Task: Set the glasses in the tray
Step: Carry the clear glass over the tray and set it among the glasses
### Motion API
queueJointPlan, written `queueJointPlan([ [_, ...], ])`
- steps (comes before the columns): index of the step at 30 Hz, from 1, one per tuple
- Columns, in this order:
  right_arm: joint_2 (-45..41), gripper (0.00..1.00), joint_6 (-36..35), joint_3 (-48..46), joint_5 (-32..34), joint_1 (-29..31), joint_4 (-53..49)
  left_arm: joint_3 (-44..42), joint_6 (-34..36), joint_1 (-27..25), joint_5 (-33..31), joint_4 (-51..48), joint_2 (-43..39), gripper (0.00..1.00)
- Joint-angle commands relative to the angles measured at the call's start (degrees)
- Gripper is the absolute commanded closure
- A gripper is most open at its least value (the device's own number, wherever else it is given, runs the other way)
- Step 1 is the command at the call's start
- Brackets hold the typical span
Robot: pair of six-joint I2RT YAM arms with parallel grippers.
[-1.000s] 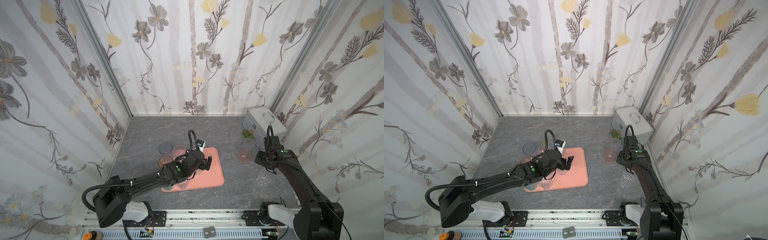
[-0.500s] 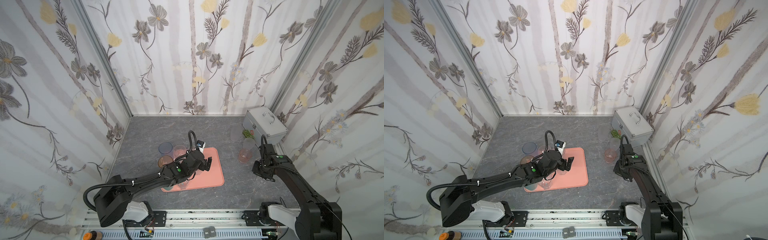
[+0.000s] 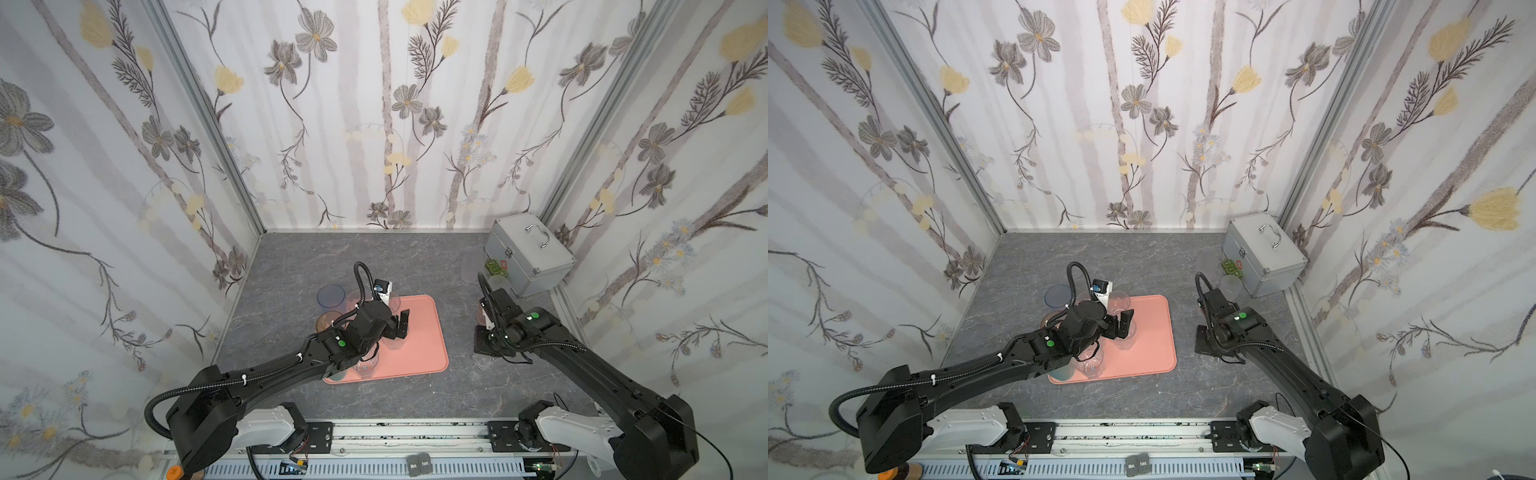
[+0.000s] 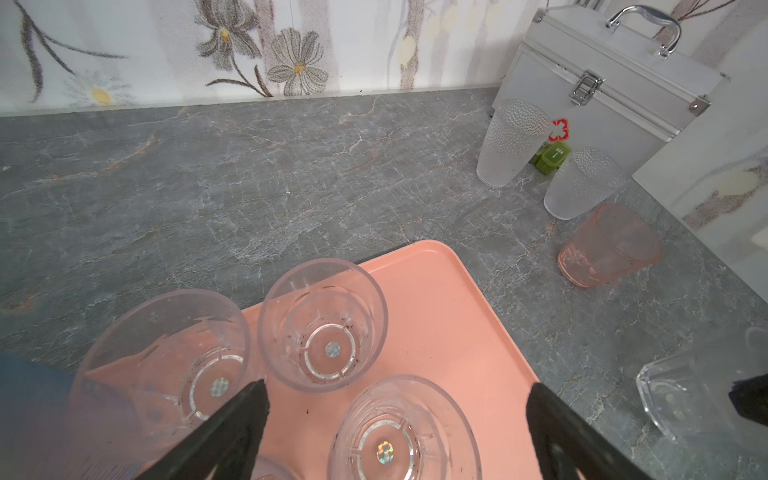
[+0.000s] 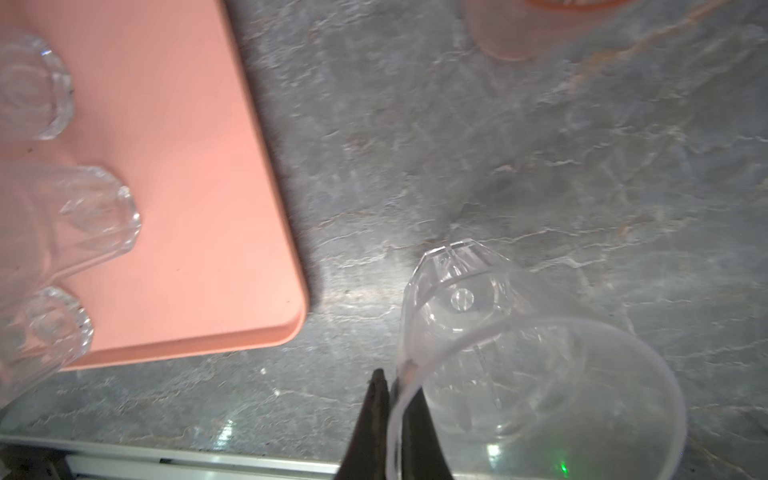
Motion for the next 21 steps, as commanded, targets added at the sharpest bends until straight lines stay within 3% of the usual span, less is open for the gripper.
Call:
queueJointPlan([
  [1, 2.1, 1.00, 4.9, 3.5, -1.8, 6.8, 3.4, -1.1, 0.6, 1.1, -1.9, 0.7, -2.6, 0.00],
  [6, 7.7, 0.99, 6.5, 10.8, 1.0, 18.3, 3.0, -2.2, -1.7, 6.5, 0.2, -2.6, -7.5, 0.00],
  [12, 17.5, 0.98, 5.8, 18.4, 3.7, 28.2, 3.0, -3.6, -2.2, 8.1, -0.3, -3.7, -10.3, 0.00],
  [21, 29.3, 0.98, 3.7, 28.6, 5.0, 33.5, 5.0, -4.4, -2.2, 9.2, -0.5, -5.5, -13.0, 0.00],
])
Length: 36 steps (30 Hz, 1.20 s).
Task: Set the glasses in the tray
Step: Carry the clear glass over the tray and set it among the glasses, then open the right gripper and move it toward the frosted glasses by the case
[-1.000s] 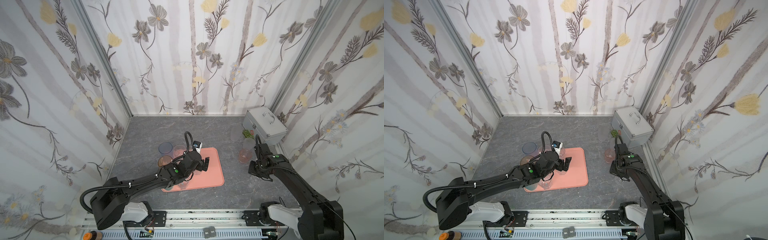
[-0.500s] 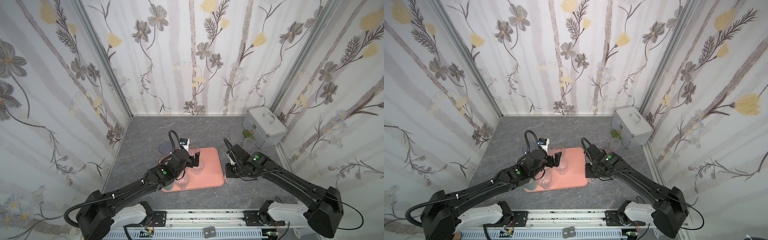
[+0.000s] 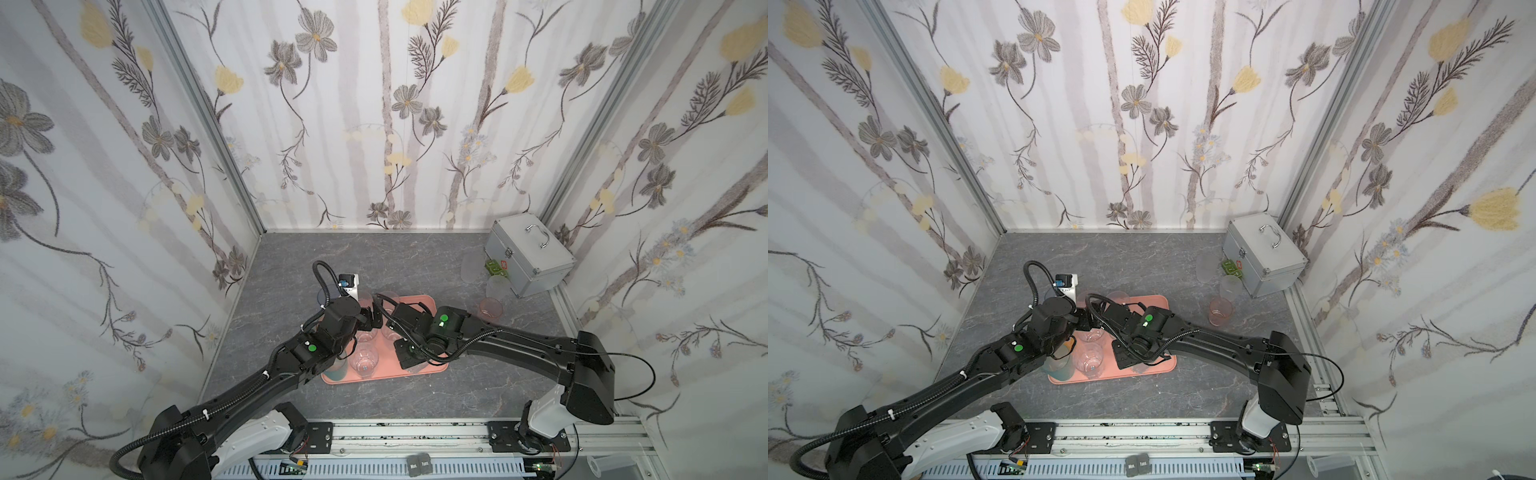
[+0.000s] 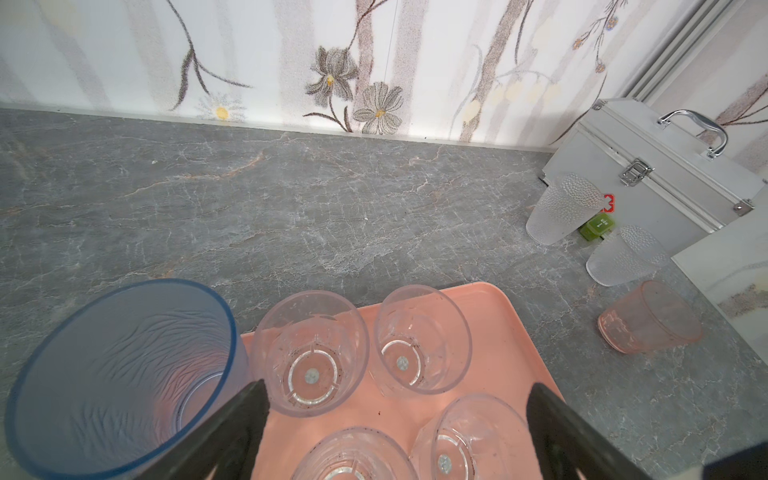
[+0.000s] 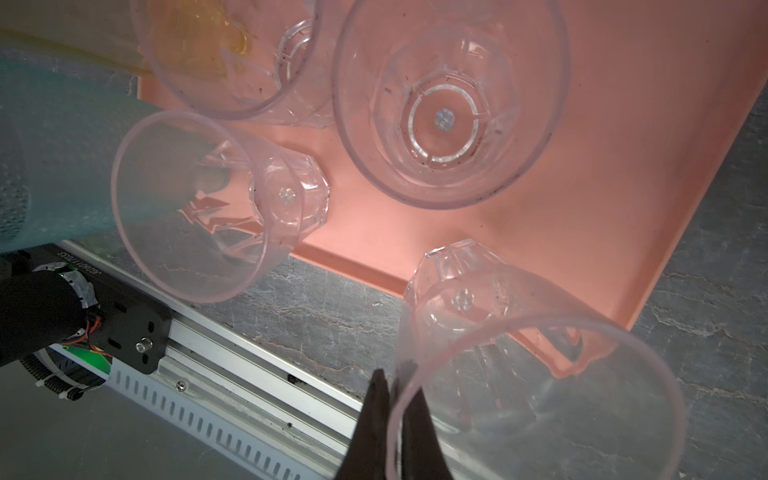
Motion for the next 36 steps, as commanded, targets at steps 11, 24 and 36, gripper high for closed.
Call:
queueJointPlan([
  [11, 9.6, 0.94, -0.3, 4.5, -0.2, 2.1, 5.3, -1.1, 0.6, 1.3, 0.1, -0.5, -1.6, 0.00],
  [24, 8.4, 0.69, -1.8, 7.8, -7.4, 0.6, 6.0, -1.1, 1.8, 2.1, -0.3, -0.9, -1.7, 0.00],
  [36, -1.0, 0.65, -8.5, 8.2, 3.1, -13.9, 2.2, 3.5, 5.2, -0.5, -1.2, -1.2, 3.2, 0.00],
])
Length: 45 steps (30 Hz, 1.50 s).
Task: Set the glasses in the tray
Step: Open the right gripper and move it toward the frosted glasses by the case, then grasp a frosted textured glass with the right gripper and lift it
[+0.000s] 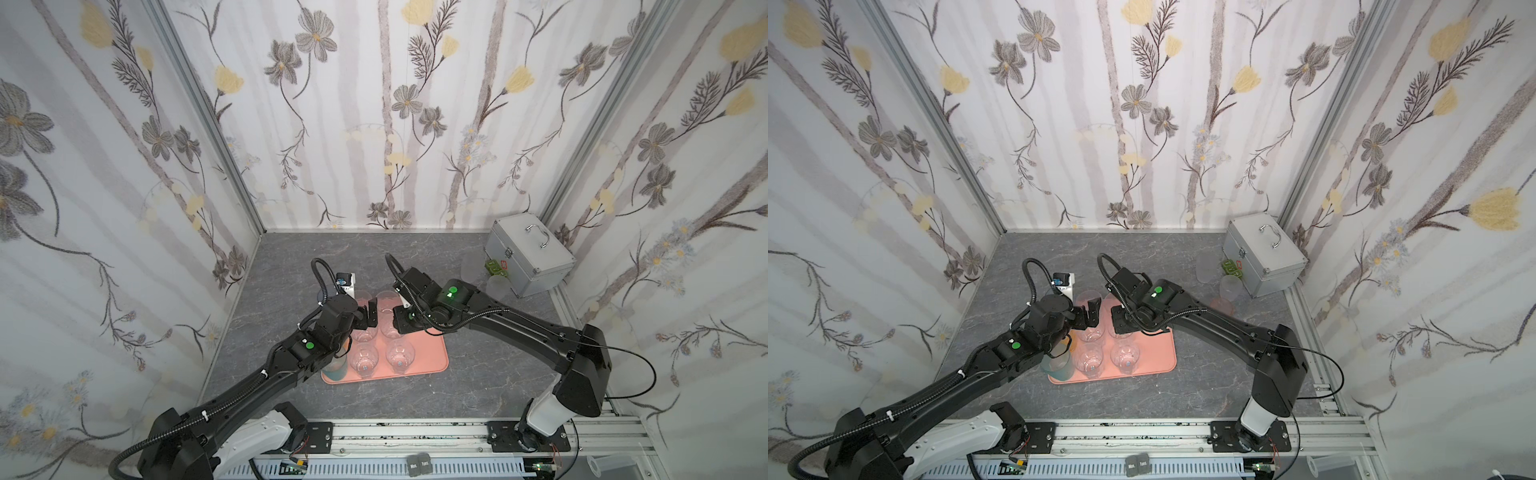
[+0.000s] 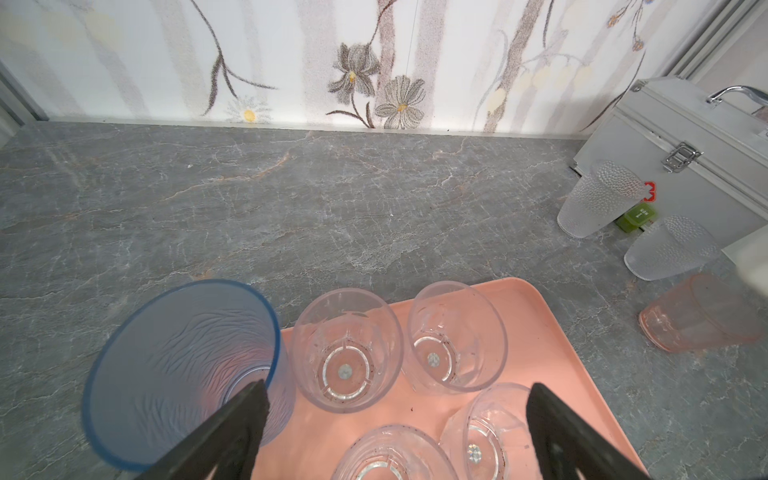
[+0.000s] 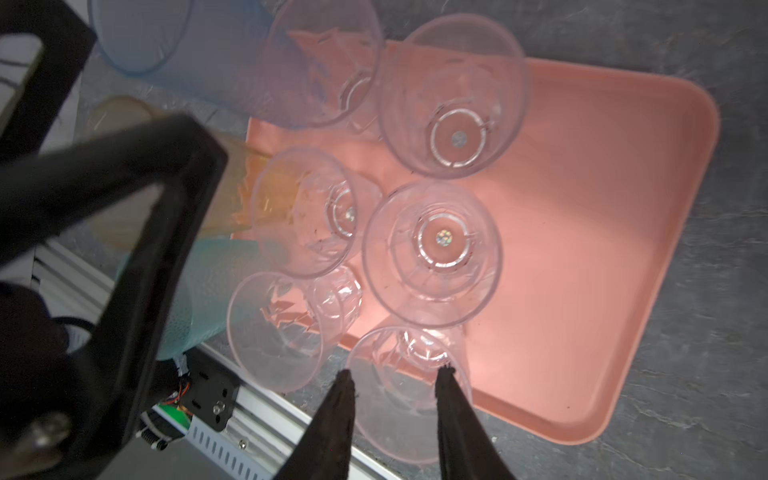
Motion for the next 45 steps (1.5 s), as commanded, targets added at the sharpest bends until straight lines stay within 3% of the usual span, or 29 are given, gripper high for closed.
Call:
queueJointPlan([
  [1, -1.4, 0.65, -3.6, 0.2, 5.8, -3.0, 0.0, 2.4, 2.1, -2.3, -1.3, 1.6, 2.4, 0.00],
  [4, -2.2, 0.64, -5.1, -1.3, 8.2, -7.3, 0.5, 5.3, 1.5, -5.0, -2.0, 1.7, 6.1, 0.00],
  [15, -4.3, 0.63, -9.5, -7.7, 5.1, -21.5, 9.6, 16.6, 0.3, -10.9, -1.1, 2.2, 22.3, 0.00],
  [29, 6.0, 0.59, -9.1, -1.5, 4.8, -41.3, 17.3, 30.6, 3.8, -17.1, 0.5, 1.9, 43.3, 0.00],
  [37, 15.8, 0.58, -8.6, 5.7, 2.9, -45.2, 17.1, 34.1, 5.4, -18.3, 0.3, 1.3, 48.3, 0.00],
  [45, 20.6, 0.64, -8.5, 8.0, 3.4, -46.6, 17.4, 34.1, 5.1, -18.5, 0.7, 1.0, 49.6, 0.00],
])
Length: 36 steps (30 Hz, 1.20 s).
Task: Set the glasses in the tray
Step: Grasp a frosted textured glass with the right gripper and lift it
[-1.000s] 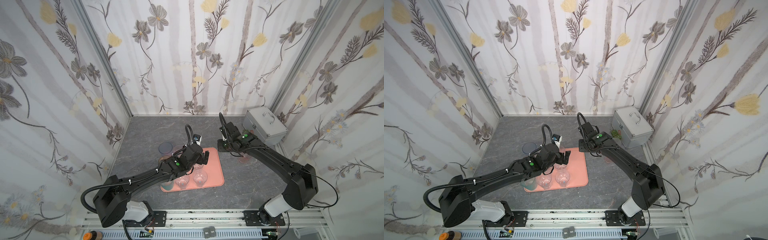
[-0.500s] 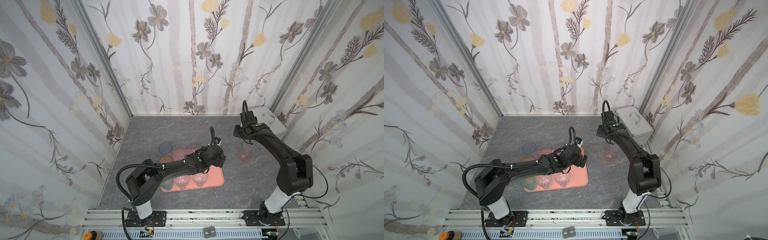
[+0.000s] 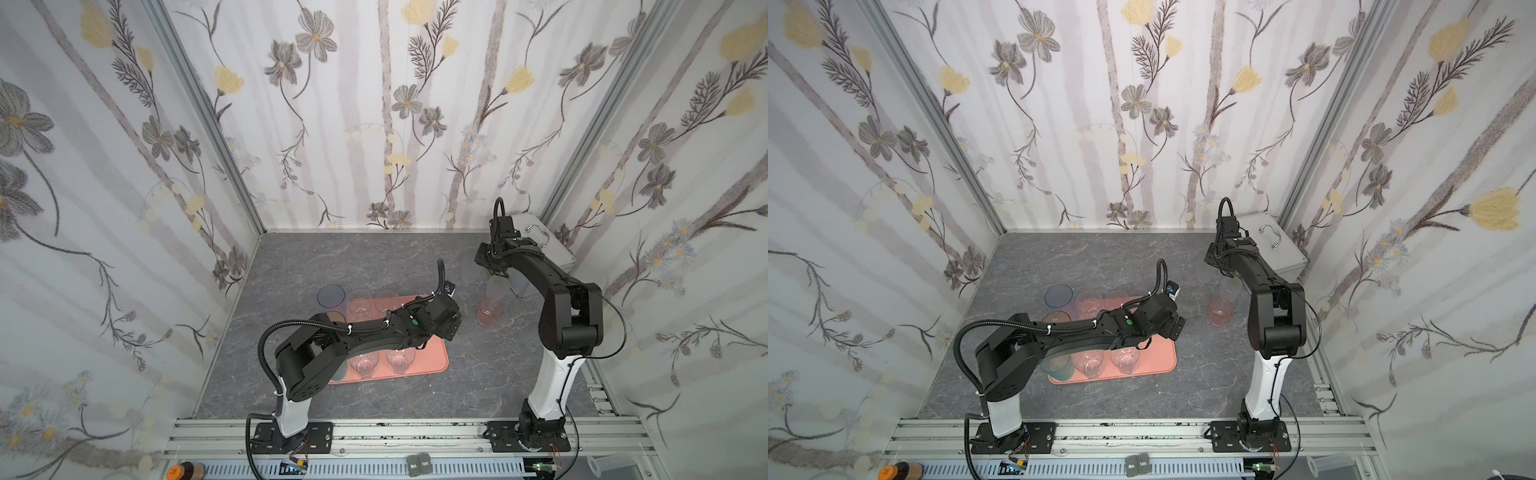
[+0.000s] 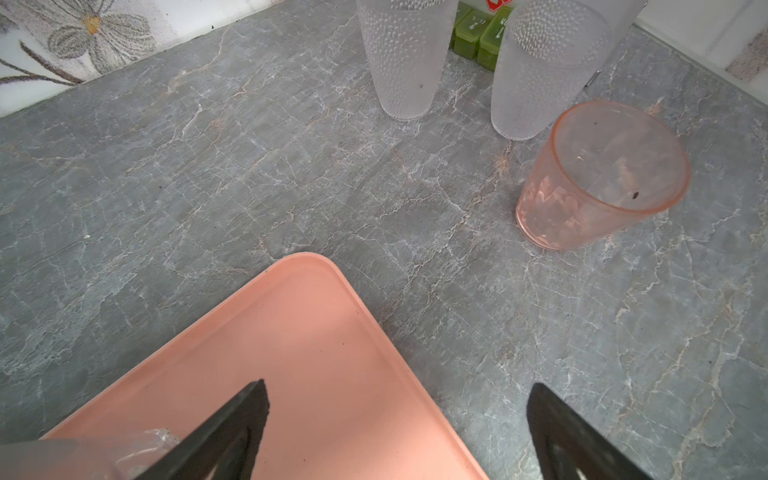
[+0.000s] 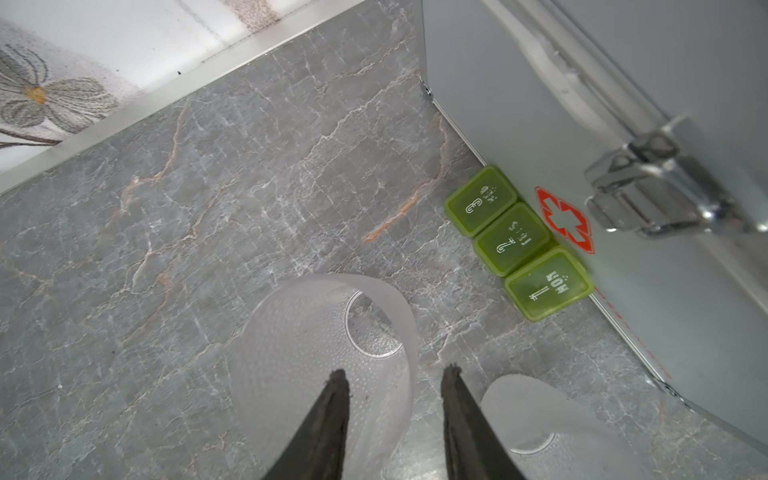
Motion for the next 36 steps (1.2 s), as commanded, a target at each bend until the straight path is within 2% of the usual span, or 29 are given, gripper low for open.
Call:
queueJointPlan([
  [1, 1.7, 0.65, 0.3, 0.9, 0.3, -0.3, 1.7, 0.7, 0.1, 0.0, 0.1, 0.2, 0.8, 0.00],
  [10, 2.6, 0.88, -0.9, 0.9, 1.6, -0.3, 1.8, 0.7, 1.2, -0.1, -1.7, -0.3, 1.7, 0.00],
  [15, -0.5, 0.96, -1.6, -0.3, 3.3, 0.8, 1.4, 2.6, 1.5, 0.1, -3.6, -0.4, 1.3, 0.00],
  [21, -8.5, 0.99, -1.6, -3.9, 3.6, 3.6, 1.4, 1.9, 2.5, 0.1, -7.5, -0.6, -1.9, 0.00],
  [28, -16.1, 1.00, -3.0, -8.5, 2.4, 10.9, -0.4, -2.2, 2.3, 1.3, -10.1, -0.9, -9.0, 0.00],
  [36, -20.4, 1.00, -7.0, -10.0, 2.2, 18.7, -6.7, -7.3, 1.4, 2.3, -11.7, -1.1, -16.5, 0.00],
])
